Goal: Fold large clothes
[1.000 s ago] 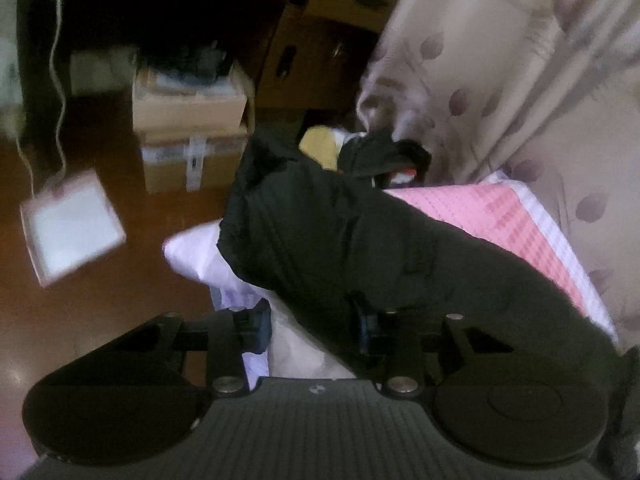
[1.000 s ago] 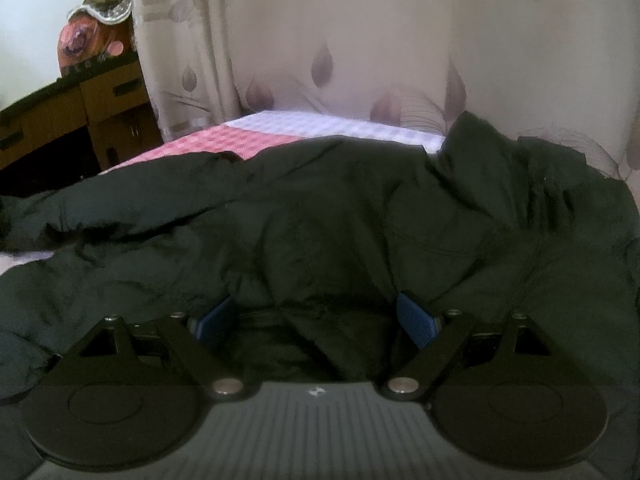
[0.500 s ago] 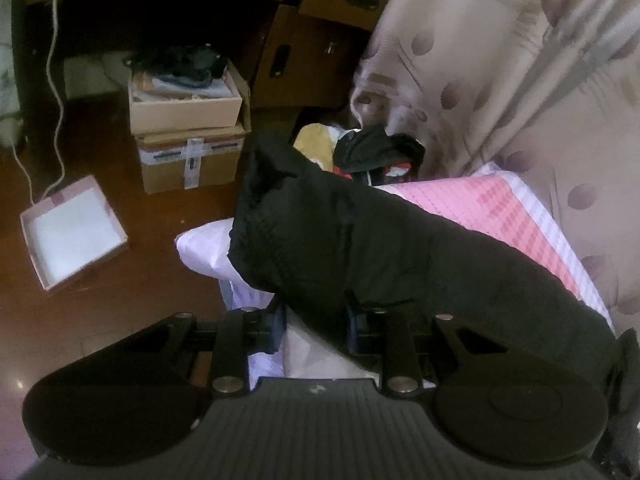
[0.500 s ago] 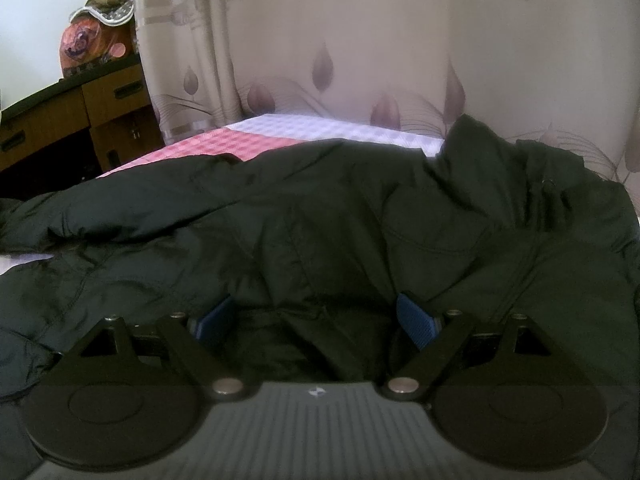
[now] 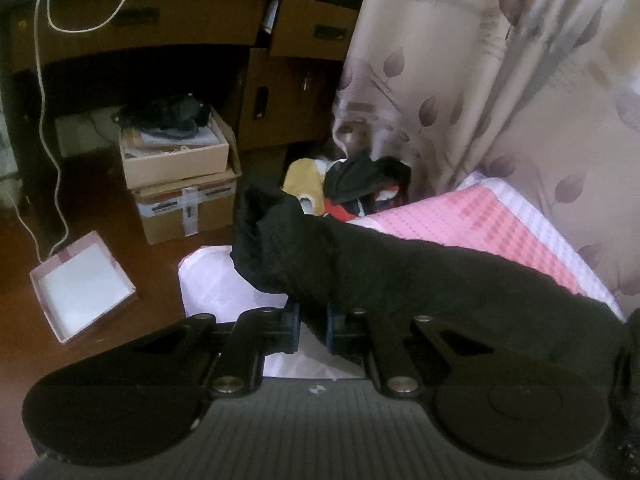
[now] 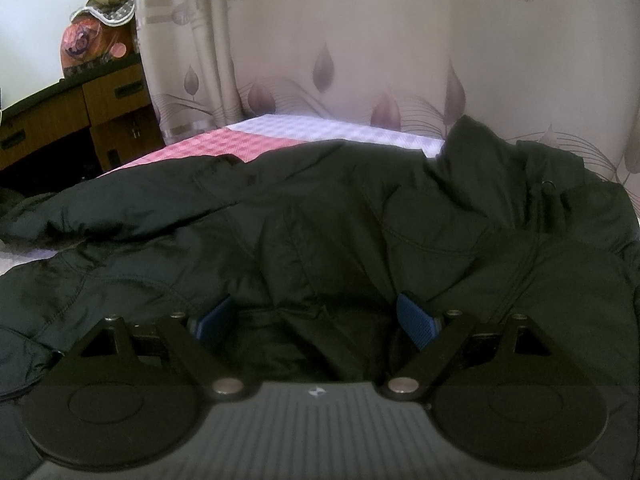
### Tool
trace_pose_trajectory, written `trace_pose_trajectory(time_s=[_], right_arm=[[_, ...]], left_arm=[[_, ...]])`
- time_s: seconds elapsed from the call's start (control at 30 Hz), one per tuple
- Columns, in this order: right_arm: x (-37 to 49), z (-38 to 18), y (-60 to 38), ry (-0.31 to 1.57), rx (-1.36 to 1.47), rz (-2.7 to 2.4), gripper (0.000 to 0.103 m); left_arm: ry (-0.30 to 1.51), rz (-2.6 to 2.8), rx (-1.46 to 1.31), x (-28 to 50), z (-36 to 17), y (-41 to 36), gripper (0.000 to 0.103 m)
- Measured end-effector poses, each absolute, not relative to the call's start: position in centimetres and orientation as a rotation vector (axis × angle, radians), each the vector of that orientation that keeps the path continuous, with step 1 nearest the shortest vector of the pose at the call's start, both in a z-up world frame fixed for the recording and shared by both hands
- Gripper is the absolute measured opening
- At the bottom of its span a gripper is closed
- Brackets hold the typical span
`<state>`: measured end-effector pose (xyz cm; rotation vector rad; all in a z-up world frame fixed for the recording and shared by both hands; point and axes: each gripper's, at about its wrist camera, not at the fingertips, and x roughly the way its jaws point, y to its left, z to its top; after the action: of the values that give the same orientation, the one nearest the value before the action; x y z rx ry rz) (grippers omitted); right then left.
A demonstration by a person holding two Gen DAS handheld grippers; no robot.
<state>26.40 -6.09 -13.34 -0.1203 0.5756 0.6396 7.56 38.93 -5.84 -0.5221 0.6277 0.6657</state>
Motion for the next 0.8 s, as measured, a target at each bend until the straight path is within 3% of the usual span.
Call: trace_pose_trajectory(time_s=[0.17,0.33,0.6,0.8], right_arm=[[26.6,-13.2,-6.8,0.575,-0.076,0.638,0.088],[25.6,-11.6,-11.0,0.525,0.168,0.597,0.089],[21.0,-7.4,-20.0,0.391,0.269,0.525,0.089],[19.2,-6.9,-27.1,0.355,0.313,0.416,0.089]], left_arm=[[0.596,0.689,-0.52,8.6,-5.1,38.4,0.008],[0.476,0.607,-0.42,11.3,0.2,33.7,0.007],[0.326,0.197,-0.337,17.7,8.7,18.2,0.007],[0.33,-0.133,-0.293,21.5,7.9,4.7,0.007]])
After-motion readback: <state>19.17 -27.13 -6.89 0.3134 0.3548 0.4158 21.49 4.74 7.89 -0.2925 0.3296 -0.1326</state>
